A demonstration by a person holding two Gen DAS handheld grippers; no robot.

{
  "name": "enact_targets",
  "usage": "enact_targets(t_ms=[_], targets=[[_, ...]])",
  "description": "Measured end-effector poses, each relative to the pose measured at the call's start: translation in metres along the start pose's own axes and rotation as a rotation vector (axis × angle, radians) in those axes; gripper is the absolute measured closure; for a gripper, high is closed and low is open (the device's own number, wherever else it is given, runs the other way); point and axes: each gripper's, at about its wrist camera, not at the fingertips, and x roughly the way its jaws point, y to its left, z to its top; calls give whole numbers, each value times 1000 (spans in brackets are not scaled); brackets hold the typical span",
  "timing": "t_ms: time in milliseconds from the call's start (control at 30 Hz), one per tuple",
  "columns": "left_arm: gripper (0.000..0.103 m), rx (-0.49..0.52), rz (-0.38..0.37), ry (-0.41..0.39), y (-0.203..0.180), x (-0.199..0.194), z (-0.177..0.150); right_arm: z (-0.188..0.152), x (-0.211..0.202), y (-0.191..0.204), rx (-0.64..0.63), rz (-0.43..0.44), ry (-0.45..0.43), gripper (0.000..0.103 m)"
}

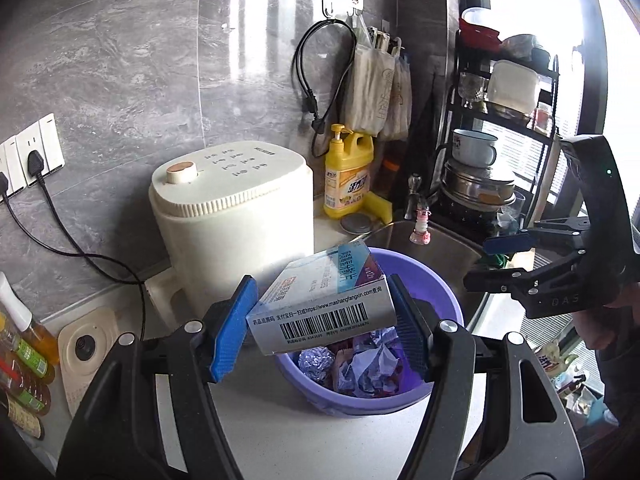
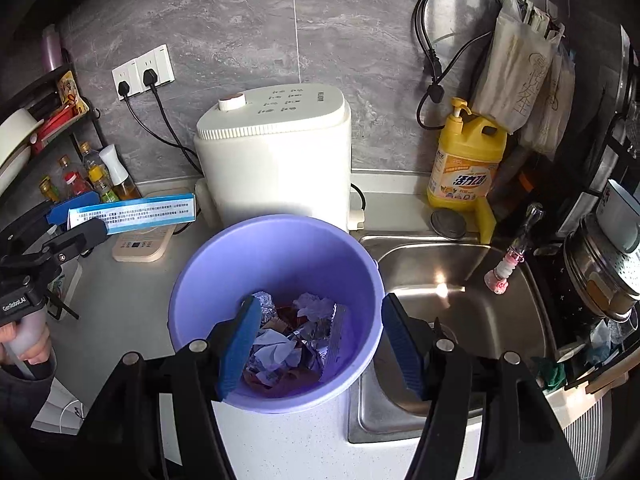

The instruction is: Collect trash

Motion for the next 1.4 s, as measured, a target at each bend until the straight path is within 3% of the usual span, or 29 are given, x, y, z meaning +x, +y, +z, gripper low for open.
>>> enact_targets(t_ms=[67, 167, 433, 633, 1033, 1400], targets=[[36, 18, -11, 11, -10, 9, 3, -7, -3, -7, 21, -9, 1, 40], [9, 40, 3, 64, -21, 24, 2, -18, -9, -19, 56, -23, 0, 39], [6, 25, -8, 135, -11, 23, -19, -37, -17, -40, 128, -45, 2, 38], [6, -46, 36, 145, 7, 11, -28, -35, -18, -28, 128, -17, -16, 26], [6, -224, 215, 70, 49, -56, -32, -12, -12, -1, 8, 118, -18, 10], [6, -288, 252, -22, 86, -141, -44, 3, -10, 35, -8, 147, -45, 8]])
